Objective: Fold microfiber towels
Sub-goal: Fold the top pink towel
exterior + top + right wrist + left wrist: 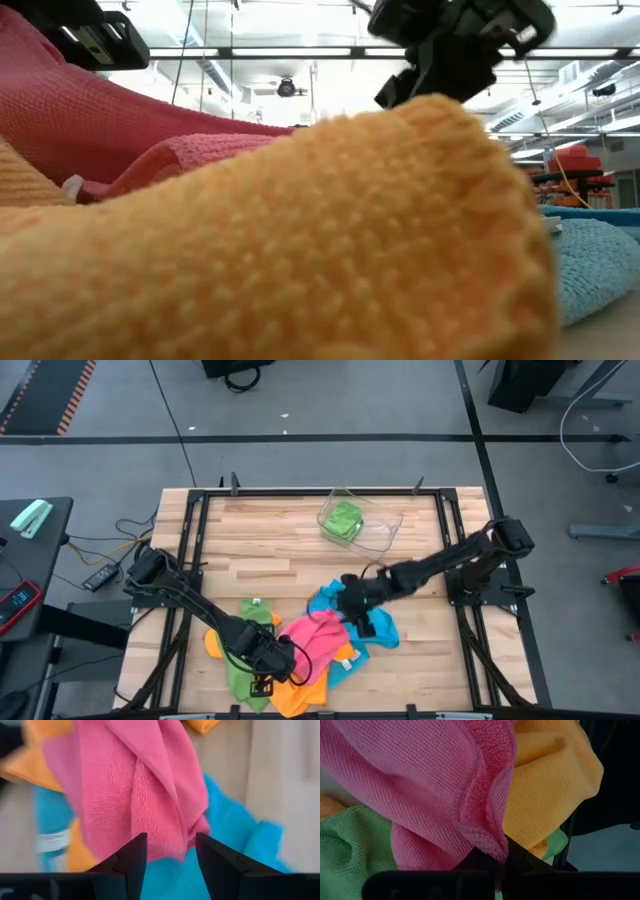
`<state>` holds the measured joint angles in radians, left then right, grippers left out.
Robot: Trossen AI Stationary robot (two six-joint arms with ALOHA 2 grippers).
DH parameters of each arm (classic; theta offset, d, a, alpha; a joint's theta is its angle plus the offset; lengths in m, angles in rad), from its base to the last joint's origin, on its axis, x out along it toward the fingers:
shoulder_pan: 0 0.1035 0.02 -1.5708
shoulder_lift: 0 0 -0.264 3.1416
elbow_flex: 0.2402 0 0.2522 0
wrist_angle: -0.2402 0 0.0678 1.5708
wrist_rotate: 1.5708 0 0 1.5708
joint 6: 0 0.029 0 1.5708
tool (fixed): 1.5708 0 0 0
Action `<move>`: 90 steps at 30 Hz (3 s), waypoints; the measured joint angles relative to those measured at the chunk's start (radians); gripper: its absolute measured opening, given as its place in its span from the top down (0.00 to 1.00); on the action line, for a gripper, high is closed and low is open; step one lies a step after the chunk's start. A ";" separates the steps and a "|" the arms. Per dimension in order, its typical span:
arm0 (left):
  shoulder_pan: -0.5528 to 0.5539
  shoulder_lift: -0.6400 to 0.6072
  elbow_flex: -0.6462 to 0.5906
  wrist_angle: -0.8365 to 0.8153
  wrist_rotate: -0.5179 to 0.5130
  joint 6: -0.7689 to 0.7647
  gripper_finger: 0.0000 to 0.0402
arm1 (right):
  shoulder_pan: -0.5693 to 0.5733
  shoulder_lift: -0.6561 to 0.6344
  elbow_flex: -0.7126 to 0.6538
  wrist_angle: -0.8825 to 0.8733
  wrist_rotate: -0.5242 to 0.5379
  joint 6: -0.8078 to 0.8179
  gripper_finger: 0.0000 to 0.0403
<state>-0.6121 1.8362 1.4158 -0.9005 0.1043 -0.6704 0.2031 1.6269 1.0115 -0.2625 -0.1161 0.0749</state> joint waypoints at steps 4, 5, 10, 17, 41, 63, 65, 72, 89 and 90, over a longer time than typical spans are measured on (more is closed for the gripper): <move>0.000 0.000 0.000 0.005 -0.001 0.000 0.97 | -0.040 0.007 -0.002 -0.049 -0.133 0.013 0.56; -0.001 0.000 0.000 0.009 -0.001 0.001 0.95 | -0.042 0.018 -0.003 -0.055 -0.142 0.006 0.56; -0.002 0.000 0.000 0.019 -0.003 0.006 0.92 | -0.044 0.086 -0.008 -0.068 -0.138 -0.018 0.57; -0.003 0.000 0.000 0.021 -0.006 0.010 0.98 | 0.033 0.130 -0.008 0.023 0.107 -0.191 0.62; -0.016 0.000 -0.001 0.061 -0.065 0.097 0.93 | 0.128 0.045 0.039 0.162 0.553 -0.724 0.98; -0.016 0.001 -0.001 0.075 -0.063 0.074 0.97 | 0.106 0.067 -0.062 0.382 0.656 -1.093 0.97; -0.016 0.001 -0.001 0.064 -0.050 0.072 0.98 | 0.139 0.067 -0.078 0.391 0.664 -1.094 0.97; -0.028 -0.054 -0.001 0.024 -0.032 0.016 0.94 | 0.258 0.067 -0.099 0.384 0.669 -1.023 0.97; -0.080 -0.076 -0.001 -0.211 0.006 -0.188 0.96 | 0.340 0.067 -0.099 0.333 0.600 -0.878 0.97; -0.082 -0.076 -0.001 -0.225 0.006 -0.193 0.97 | 0.340 0.067 -0.099 0.334 0.566 -0.868 0.97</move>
<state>-0.6946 1.7607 1.4151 -1.1252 0.1101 -0.8631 0.5430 1.6936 0.9127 0.0713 0.4504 -0.7935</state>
